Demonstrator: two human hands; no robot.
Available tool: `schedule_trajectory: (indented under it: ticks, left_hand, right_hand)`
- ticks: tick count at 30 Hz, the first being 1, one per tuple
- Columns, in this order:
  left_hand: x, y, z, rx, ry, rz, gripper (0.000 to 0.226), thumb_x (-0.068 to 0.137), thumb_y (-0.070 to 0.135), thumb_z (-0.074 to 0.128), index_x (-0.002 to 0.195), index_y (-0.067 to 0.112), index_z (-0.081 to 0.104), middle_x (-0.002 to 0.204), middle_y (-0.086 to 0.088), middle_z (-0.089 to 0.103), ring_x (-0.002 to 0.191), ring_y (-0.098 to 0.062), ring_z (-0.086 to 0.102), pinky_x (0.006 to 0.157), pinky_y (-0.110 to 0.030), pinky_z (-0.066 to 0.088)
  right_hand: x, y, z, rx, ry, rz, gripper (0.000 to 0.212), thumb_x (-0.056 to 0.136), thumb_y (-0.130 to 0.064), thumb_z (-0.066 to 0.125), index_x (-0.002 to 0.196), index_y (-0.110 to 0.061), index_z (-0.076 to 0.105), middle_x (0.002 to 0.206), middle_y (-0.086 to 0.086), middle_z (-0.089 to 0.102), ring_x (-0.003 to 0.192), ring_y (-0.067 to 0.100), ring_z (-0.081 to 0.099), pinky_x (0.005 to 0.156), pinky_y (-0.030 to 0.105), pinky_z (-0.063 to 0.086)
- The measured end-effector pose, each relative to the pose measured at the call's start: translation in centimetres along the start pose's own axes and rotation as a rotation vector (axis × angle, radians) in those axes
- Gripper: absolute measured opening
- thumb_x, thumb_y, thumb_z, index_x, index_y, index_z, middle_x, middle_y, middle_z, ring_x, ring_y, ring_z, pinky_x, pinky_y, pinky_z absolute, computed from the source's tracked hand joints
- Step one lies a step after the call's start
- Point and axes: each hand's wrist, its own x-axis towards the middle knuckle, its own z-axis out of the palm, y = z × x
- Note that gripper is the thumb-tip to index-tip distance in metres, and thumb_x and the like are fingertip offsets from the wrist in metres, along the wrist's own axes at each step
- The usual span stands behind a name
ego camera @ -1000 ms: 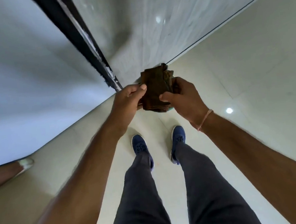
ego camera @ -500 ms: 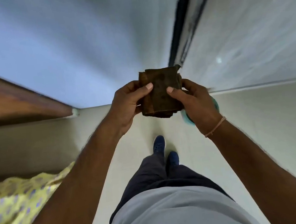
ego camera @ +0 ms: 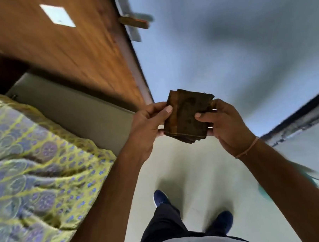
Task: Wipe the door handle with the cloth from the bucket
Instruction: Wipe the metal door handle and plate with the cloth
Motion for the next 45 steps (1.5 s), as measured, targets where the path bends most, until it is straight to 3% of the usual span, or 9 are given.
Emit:
schedule_trajectory:
  ticks: [7,13,15,23,26,30,34,38,45]
  left_hand:
    - [4.9,3.5,-11.2,-0.02,0.076,0.033,0.008,0.1,0.024,0.075,0.107,0.024,0.079,0.102,0.004,0.08,0.097,-0.015,0.074,0.094,-0.048,0.055]
    - [10.8,8.1,-17.5,-0.036,0.015,0.018,0.021,0.101,0.023,0.074,0.117,0.011,0.076,0.104,-0.015,0.072,0.097,-0.028,0.072,0.08,-0.036,0.065]
    - [13.1,9.7,-18.1,-0.031,-0.013,0.048,0.016,0.101,0.02,0.072,0.114,0.012,0.077,0.1,-0.01,0.076,0.09,-0.022,0.075,0.077,-0.034,0.065]
    - [25.8,16.6,-19.0,0.097,0.054,0.25,0.005,0.104,0.021,0.07,0.105,0.024,0.075,0.095,0.003,0.08,0.088,-0.015,0.075,0.073,-0.027,0.062]
    - [29.4,17.7,-19.3,0.209,0.129,0.355,0.007,0.105,0.021,0.069,0.106,0.026,0.074,0.101,0.0,0.079,0.095,-0.011,0.073,0.08,-0.026,0.062]
    - [32.2,17.0,-20.2,0.575,0.205,0.529,0.017,0.104,0.022,0.07,0.12,0.024,0.07,0.113,0.013,0.073,0.106,-0.001,0.067,0.084,-0.024,0.06]
    - [35.4,16.3,-21.6,0.929,0.226,0.909,0.035,0.102,0.025,0.071,0.135,0.015,0.068,0.138,-0.001,0.066,0.128,-0.018,0.061,0.1,-0.04,0.058]
    - [39.0,15.8,-22.1,0.979,0.351,1.24,0.057,0.088,0.011,0.081,0.141,-0.001,0.066,0.152,-0.02,0.061,0.145,-0.036,0.056,0.115,-0.054,0.049]
    - [45.0,13.7,-24.4,1.082,0.153,1.404,0.105,0.076,0.014,0.087,0.164,-0.001,0.032,0.175,-0.019,0.023,0.166,-0.035,0.022,0.135,-0.051,0.025]
  right_hand:
    - [6.4,-1.7,11.5,0.044,-0.081,0.016,0.036,0.096,0.001,0.066,0.131,0.002,0.061,0.125,0.019,0.074,0.113,0.04,0.074,0.093,0.058,0.062]
    - [11.7,-4.1,18.0,0.098,-0.072,-0.029,0.028,0.098,-0.003,0.062,0.124,-0.004,0.071,0.113,0.013,0.078,0.098,0.033,0.077,0.069,0.038,0.064]
    - [13.4,-5.5,19.1,0.079,-0.06,-0.057,0.029,0.096,-0.006,0.068,0.125,-0.003,0.071,0.11,0.012,0.078,0.094,0.03,0.077,0.063,0.032,0.061]
    - [24.2,-11.9,21.3,-0.052,0.111,-0.272,0.021,0.099,-0.011,0.069,0.119,-0.009,0.075,0.112,0.011,0.079,0.105,0.033,0.075,0.079,0.041,0.064]
    - [28.1,-13.1,22.4,-0.053,0.172,-0.285,0.018,0.098,-0.012,0.071,0.114,-0.018,0.076,0.115,0.007,0.079,0.11,0.032,0.074,0.095,0.051,0.062]
    - [31.1,-14.2,23.6,-0.034,0.223,-0.283,0.017,0.096,-0.009,0.072,0.107,-0.022,0.077,0.11,0.004,0.08,0.107,0.031,0.076,0.094,0.05,0.062]
    - [32.1,-14.9,23.8,-0.027,0.29,-0.287,0.017,0.092,-0.014,0.078,0.108,-0.019,0.077,0.105,0.003,0.081,0.102,0.033,0.076,0.078,0.039,0.06]
    - [31.5,-15.7,23.5,-0.044,0.425,-0.32,0.026,0.087,-0.009,0.083,0.111,-0.011,0.075,0.101,0.01,0.082,0.094,0.032,0.08,0.072,0.042,0.065]
    - [31.4,-14.3,26.5,-0.286,0.883,-0.285,0.029,0.087,-0.028,0.083,0.102,-0.013,0.063,0.091,0.007,0.073,0.088,0.029,0.073,0.078,0.051,0.064]
